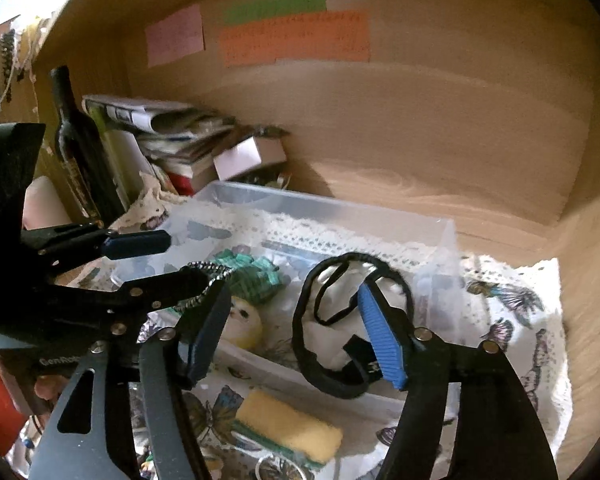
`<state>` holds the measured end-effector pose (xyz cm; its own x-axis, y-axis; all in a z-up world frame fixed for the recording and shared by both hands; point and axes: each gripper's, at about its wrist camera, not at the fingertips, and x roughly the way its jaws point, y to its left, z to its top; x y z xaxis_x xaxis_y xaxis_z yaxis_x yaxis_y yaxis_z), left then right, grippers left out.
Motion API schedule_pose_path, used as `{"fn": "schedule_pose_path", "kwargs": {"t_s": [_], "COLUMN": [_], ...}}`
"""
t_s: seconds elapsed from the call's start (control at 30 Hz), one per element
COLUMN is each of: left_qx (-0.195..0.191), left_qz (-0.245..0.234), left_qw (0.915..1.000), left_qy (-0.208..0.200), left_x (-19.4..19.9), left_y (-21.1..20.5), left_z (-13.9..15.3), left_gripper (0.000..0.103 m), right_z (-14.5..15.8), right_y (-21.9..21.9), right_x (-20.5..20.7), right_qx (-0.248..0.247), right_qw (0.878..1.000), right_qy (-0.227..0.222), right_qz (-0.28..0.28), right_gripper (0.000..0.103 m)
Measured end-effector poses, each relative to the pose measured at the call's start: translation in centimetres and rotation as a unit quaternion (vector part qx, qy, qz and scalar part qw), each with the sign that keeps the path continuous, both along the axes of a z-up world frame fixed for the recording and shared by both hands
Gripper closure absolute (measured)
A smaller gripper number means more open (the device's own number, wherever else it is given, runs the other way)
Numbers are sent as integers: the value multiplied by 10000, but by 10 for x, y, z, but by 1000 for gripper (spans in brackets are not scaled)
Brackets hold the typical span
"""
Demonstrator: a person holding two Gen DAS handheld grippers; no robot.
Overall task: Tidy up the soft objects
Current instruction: 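Lower the bracelet and yellow ball into the clear box and open both tools, then grasp the silver glittery pouch with the left tool while the right tool grasps the yellow-green sponge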
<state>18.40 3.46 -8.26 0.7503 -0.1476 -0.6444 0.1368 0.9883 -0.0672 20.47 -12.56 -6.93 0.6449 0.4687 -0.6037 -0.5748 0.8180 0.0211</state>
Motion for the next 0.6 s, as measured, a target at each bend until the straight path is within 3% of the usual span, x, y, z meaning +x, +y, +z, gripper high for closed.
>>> {"fn": "schedule_pose_path", "kwargs": {"t_s": [0.17, 0.33, 0.6], "left_qx": [59, 17, 23], "left_qz": [99, 186, 251], "left_qw": [9994, 9980, 9993], "left_qy": [-336, -601, -258], "left_x": [-19, -41, -54], "left_y": [1, 7, 15], "left_z": [18, 31, 13], "left_gripper": [25, 1, 1], "right_z": [14, 19, 1], "right_y": [-12, -26, -36], "right_x": [-17, -36, -51], "right_qx": [160, 274, 168], "right_qw": [9995, 9988, 9994], "right_qy": [-255, -409, -281], "right_qz": [-31, -33, -53], "right_gripper": [31, 24, 22]}}
